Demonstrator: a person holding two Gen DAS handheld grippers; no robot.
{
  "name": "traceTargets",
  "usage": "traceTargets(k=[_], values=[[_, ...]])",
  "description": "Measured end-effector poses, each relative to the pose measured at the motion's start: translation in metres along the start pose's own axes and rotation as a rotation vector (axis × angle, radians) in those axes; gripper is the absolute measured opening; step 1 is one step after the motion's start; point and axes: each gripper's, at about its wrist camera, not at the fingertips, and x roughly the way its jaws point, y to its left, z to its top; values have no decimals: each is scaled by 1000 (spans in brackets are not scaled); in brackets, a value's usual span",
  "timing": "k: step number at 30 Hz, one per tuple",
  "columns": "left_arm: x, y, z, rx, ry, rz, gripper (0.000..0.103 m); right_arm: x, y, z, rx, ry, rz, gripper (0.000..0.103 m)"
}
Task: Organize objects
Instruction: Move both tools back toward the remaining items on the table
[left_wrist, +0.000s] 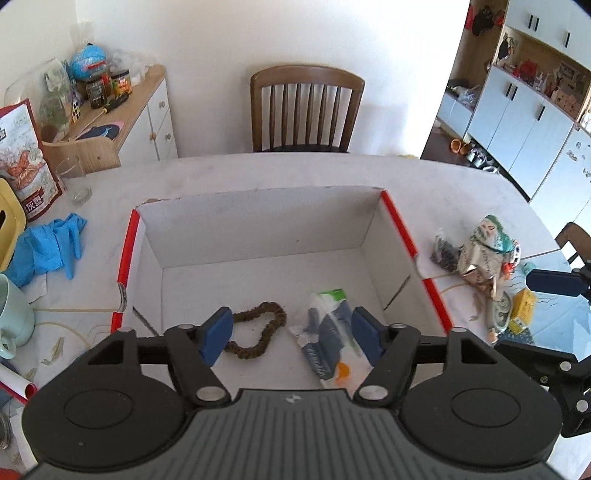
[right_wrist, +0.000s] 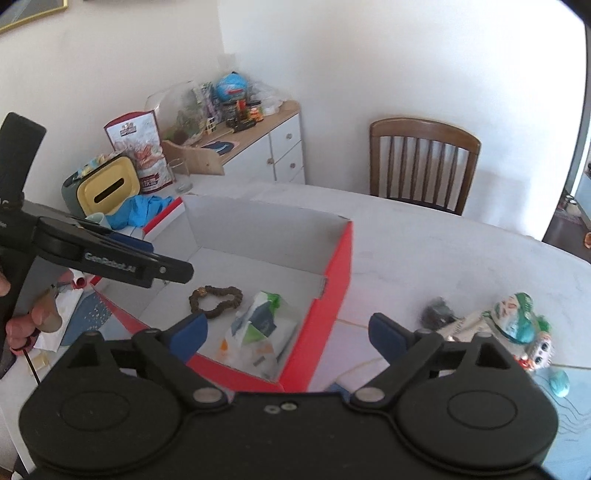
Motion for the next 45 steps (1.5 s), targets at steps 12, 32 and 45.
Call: traceTargets(k=[12,32,45], values=[[-21,-48,-6,41,-75,-2,89,-37,-44,-22,80,-36,-30,102],[4,-170,-21,119,-153,-116,103,-71,-150,-83,162,28,-191,101],[59,-224,-34,145,-118,-59,103,-48,-218,-97,323,106,-220,97]])
